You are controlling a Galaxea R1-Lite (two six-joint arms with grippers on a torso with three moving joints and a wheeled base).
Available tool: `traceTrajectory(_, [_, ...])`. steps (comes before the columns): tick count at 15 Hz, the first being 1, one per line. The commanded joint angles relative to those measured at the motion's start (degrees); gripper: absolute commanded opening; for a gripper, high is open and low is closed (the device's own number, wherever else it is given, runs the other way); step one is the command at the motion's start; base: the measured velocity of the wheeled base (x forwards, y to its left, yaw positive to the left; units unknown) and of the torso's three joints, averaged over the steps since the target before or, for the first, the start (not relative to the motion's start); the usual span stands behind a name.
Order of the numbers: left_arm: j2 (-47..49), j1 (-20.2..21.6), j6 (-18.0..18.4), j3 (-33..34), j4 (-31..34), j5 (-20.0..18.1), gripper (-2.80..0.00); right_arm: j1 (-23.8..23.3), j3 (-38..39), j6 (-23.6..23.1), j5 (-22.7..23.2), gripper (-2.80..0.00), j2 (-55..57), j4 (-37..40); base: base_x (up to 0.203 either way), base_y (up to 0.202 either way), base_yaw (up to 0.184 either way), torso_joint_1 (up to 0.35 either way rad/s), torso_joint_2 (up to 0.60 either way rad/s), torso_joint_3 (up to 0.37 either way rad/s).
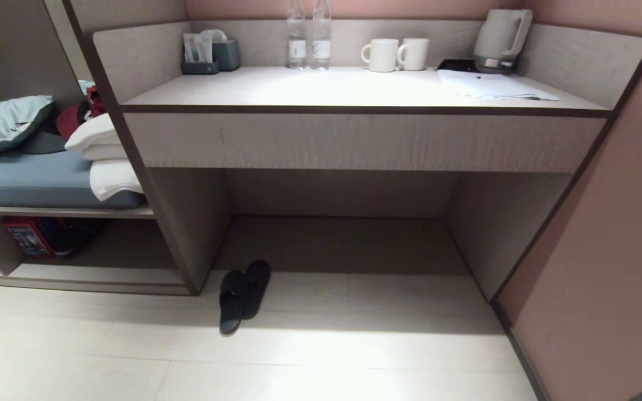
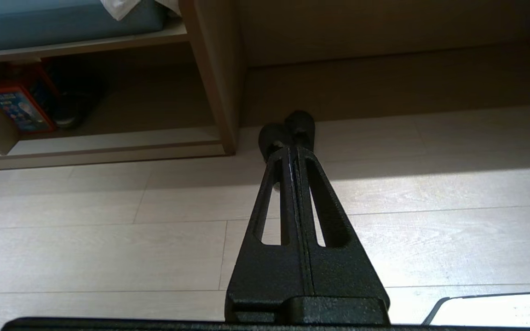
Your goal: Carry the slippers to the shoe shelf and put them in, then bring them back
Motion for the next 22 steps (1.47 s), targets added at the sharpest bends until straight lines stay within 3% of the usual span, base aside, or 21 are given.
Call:
traceTrajectory(1, [0.06, 0.02, 0.01, 0.01, 0.0, -0.02, -2.8, -0.05, 0.0, -0.02, 0.02, -2.8, -0.04, 0.0, 0.0, 0.0, 0.0, 0.006, 0.0, 0.199])
traceTrajectory(11, [-0.02, 0.02, -0.96, 0.01, -0.26, 0.16, -2.8, 0.03, 0.0, -0.02, 0.02, -2.8, -0.04, 0.0, 0.0, 0.0, 0.0, 0.004, 0.0, 0.196])
traceTrajectory(22, [-0.02, 0.02, -2.37, 0.01, -0.26, 0.33, -2.8, 0.04, 0.0, -0.11, 0.11, -2.8, 0.05, 0.0, 0.0, 0.0, 0.0, 0.001, 0.0, 0.011])
